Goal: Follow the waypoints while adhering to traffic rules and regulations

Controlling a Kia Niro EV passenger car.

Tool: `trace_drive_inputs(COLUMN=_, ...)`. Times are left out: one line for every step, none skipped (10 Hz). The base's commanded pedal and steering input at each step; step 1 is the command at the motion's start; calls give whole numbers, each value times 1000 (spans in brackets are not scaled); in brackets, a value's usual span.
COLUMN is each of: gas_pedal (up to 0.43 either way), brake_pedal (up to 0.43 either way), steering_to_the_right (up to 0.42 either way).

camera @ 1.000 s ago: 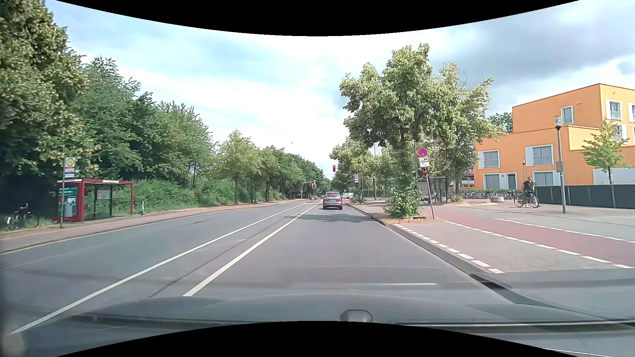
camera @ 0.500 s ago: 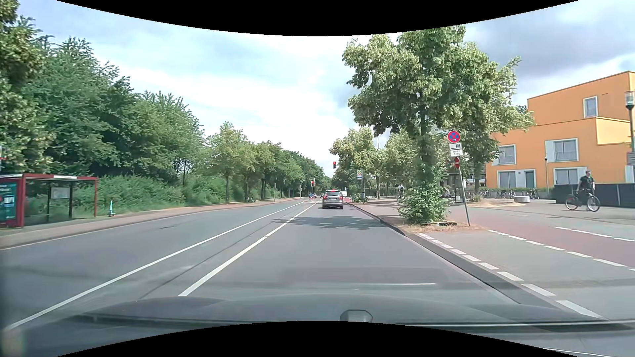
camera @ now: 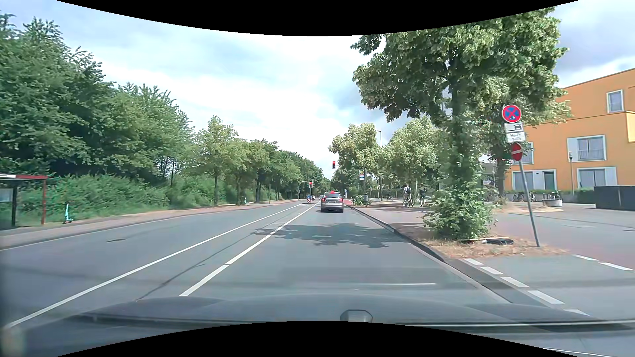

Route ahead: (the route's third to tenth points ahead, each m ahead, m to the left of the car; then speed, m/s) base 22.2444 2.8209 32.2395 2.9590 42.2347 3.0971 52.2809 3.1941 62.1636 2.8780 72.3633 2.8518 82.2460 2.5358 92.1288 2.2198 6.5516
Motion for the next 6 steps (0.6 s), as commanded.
trace_drive_inputs(gas_pedal=79, brake_pedal=12, steering_to_the_right=-1)
trace_drive_inputs(gas_pedal=67, brake_pedal=12, steering_to_the_right=-2)
trace_drive_inputs(gas_pedal=59, brake_pedal=12, steering_to_the_right=-2)
trace_drive_inputs(gas_pedal=59, brake_pedal=12, steering_to_the_right=-2)
trace_drive_inputs(gas_pedal=39, brake_pedal=12, steering_to_the_right=-2)
trace_drive_inputs(gas_pedal=39, brake_pedal=12, steering_to_the_right=-1)
